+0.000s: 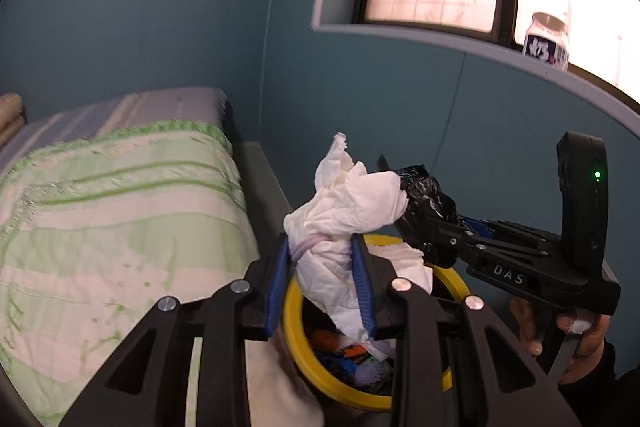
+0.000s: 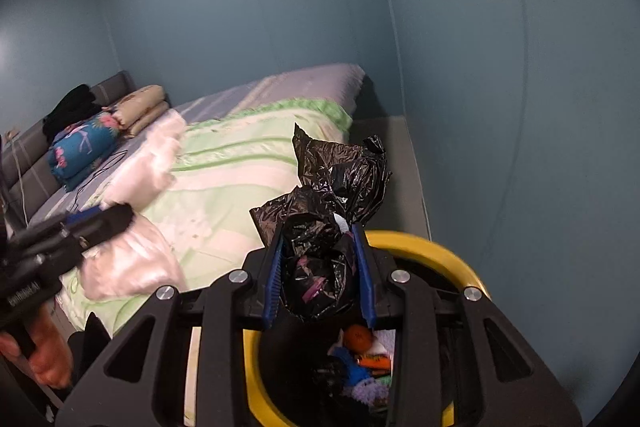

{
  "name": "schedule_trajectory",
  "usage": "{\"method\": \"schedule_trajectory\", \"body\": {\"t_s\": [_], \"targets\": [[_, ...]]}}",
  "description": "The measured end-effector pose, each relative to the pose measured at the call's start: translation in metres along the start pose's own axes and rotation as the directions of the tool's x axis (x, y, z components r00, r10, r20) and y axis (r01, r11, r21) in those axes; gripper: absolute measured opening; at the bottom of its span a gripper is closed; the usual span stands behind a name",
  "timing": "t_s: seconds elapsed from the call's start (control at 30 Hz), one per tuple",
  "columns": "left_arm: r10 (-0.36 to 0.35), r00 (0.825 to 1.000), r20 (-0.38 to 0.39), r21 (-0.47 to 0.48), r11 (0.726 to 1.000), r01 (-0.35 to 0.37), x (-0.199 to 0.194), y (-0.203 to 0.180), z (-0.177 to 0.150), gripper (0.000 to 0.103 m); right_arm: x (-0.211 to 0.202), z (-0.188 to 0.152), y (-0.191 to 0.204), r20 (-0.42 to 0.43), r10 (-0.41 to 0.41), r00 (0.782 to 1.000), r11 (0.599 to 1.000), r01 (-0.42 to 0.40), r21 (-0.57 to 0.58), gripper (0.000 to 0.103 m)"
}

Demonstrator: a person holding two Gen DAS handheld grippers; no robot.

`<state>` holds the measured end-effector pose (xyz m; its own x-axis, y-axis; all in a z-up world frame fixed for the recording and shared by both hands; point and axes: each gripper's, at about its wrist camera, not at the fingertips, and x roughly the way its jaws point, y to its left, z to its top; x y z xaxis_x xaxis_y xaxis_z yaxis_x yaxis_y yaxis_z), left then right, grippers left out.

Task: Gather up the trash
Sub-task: 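Open both tools to drop the tissue and bag into the bin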

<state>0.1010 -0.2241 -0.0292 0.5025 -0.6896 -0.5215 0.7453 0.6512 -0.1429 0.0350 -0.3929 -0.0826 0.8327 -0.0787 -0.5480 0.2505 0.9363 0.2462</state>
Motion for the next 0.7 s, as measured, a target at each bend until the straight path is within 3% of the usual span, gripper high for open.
{"method": "schedule_trajectory", "body": {"t_s": [0.17, 0.33, 0.5, 0.7], "targets": [[-0.04, 0.994, -0.098, -0.024, 0.999, 0.038, 0.046, -0.006, -0.016, 0.028, 0.02, -0.013, -0.022, -0.077, -0.023, 0.997, 0.996, 0.03, 0.081, 0.031], [-0.062, 0.986, -0.153, -0.062, 0.997, 0.053, 0.066, 0.004, -0.029, 0.033, 0.032, -0.016, -0.036, -0.114, -0.034, 0.993, 0.993, 0.047, 0.11, 0.037], [-0.052, 0.989, -0.141, -0.079, 0.996, 0.042, 0.064, 0.011, -0.028, 0.058, 0.037, -0.012, -0.045, -0.128, -0.049, 0.991, 0.989, 0.065, 0.129, 0.039], [-0.019, 0.995, -0.097, -0.1, 0.995, 0.01, 0.044, 0.028, -0.024, 0.077, 0.039, -0.006, -0.036, -0.129, -0.084, 0.988, 0.988, 0.1, 0.121, 0.054]]}}
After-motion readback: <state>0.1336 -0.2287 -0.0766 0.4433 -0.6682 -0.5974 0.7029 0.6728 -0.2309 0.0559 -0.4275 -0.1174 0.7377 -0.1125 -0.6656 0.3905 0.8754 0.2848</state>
